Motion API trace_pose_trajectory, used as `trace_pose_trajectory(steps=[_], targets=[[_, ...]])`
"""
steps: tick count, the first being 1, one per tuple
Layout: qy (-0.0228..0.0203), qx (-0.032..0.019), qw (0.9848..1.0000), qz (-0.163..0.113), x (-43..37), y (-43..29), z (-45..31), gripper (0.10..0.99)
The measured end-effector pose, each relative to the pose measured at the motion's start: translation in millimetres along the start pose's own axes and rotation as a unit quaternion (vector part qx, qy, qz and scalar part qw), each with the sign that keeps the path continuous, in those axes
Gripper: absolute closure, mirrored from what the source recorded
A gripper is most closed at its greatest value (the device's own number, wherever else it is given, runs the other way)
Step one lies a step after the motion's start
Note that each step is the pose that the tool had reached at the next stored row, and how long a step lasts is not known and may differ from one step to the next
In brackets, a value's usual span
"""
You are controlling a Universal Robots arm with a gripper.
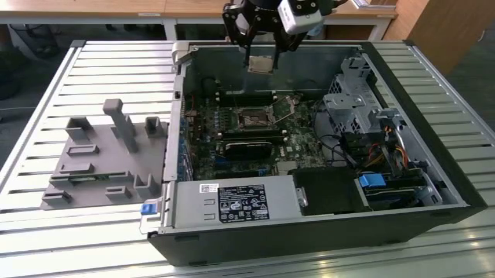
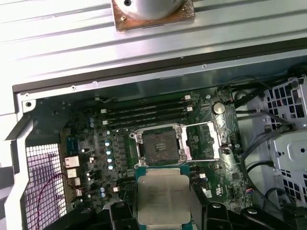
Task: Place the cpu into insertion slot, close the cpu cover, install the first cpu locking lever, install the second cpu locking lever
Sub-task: 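Place the cpu into insertion slot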
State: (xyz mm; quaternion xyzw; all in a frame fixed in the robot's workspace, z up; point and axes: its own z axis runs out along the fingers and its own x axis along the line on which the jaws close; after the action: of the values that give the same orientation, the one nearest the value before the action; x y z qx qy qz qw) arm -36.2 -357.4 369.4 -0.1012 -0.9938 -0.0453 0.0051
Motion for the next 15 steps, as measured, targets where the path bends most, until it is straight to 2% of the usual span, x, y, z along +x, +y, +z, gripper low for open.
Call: trace_pose_trajectory(steps=[8,15], targets=[[-0.0045,-0.0005,0.9988,0.049,0.0,0.2,0.8,0.553],[-0.0082,-0.0009,0.996,0.089,0.0,0.2,1.3,0.553]])
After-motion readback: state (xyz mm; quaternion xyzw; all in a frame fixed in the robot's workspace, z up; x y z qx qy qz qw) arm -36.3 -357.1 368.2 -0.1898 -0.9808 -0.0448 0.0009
